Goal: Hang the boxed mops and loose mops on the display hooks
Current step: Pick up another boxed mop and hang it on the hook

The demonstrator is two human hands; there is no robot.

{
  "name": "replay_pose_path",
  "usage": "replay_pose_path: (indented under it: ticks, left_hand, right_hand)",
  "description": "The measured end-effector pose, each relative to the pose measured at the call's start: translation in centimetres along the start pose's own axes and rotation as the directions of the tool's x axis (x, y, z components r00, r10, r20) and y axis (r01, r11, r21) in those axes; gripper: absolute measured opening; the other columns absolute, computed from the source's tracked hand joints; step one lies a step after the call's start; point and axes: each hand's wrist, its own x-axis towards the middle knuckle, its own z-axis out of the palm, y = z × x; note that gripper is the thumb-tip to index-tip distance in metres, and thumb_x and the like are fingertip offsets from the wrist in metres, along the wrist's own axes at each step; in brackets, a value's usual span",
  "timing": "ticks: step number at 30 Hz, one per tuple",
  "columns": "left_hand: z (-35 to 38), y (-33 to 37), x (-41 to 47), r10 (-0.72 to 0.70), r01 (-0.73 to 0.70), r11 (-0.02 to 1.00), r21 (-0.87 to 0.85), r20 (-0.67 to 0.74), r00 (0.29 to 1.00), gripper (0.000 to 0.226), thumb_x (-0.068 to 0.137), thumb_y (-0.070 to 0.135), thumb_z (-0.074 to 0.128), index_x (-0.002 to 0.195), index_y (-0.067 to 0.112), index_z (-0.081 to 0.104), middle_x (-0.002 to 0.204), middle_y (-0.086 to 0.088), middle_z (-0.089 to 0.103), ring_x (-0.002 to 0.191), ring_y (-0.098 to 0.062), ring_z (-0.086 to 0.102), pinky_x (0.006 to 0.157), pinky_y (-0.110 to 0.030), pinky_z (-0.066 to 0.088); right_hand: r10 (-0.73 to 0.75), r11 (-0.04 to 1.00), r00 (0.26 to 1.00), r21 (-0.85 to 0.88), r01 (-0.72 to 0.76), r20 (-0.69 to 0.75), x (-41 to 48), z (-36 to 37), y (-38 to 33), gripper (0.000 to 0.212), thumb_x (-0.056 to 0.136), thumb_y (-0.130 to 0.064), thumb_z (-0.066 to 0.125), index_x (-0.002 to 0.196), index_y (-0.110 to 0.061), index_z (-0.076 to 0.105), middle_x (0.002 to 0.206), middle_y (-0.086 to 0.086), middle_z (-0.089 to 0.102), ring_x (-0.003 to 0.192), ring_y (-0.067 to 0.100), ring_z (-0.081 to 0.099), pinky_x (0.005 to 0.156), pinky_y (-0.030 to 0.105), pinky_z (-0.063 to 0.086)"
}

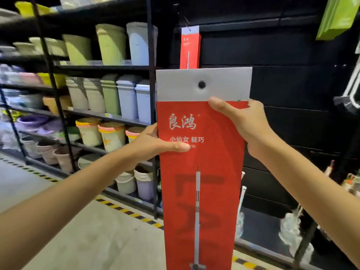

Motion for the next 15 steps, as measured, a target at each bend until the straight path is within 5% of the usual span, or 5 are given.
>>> replay_pose_path:
  ticks: [3, 7, 11, 15]
  left_hand:
    - [-2.1, -1.5, 4.4, 0.014, -0.014, 1.0, 0.002, -0.019, 1.0, 0.051, 0.054, 0.032, 0.078, 0.102, 0.031, 0.06, 0.085, 0.02, 0.073, 0.08, 0.007, 0.067, 0.062, -0.006, 0.049]
    - [-5.1, -4.4, 11.3, 0.011, -0.011, 1.0, -0.01, -0.025, 1.0, 0.058, 0.056, 0.025, 0.088, 0.107, 0.027, 0.06, 0.088, 0.017, 0.074, 0.085, 0.002, 0.069, 0.065, -0.008, 0.051]
    - [-8.3, -7.9, 18.2, 0.027, -0.029, 0.999, -0.036, -0.031, 0.999, 0.053, 0.056, 0.029, 0.077, 0.107, 0.024, 0.063, 0.084, 0.016, 0.075, 0.079, 0.002, 0.07, 0.061, -0.009, 0.051]
    - [-12.4, -11.8, 25.9, 0.051, -0.051, 0.998, -0.035, 0.019, 0.998, 0.039, 0.068, 0.021, 0.076, 0.104, 0.025, 0.063, 0.081, 0.015, 0.074, 0.074, 0.003, 0.069, 0.055, -0.008, 0.049]
  right_hand:
    - [-0.019, 1.0, 1.0, -0.013, 0.019, 0.023, 5.2, 2.1, 2.0, 0.089, 0.032, -0.074, 0.074, 0.107, -0.026, 0.062, 0.099, -0.005, 0.073, 0.086, 0.014, 0.072, 0.077, 0.038, 0.06]
    - [-0.042, 0.998, 0.999, -0.047, 0.043, 0.032, 11.9, 4.9, 4.5, 0.059, 0.042, -0.066, 0.07, 0.088, -0.028, 0.064, 0.091, -0.006, 0.073, 0.083, 0.014, 0.072, 0.08, 0.039, 0.059]
    - [-0.04, 0.998, 0.999, -0.054, 0.039, -0.015, 18.7, 8.1, 7.5, 0.086, 0.042, -0.067, 0.071, 0.104, -0.008, 0.066, 0.092, 0.003, 0.075, 0.082, 0.018, 0.073, 0.082, 0.046, 0.059]
    - [-0.039, 0.997, 0.999, -0.07, 0.037, -0.037, 25.8, 11.7, 10.7, 0.07, 0.042, -0.067, 0.07, 0.092, -0.019, 0.067, 0.087, -0.004, 0.074, 0.077, 0.014, 0.073, 0.079, 0.041, 0.06]
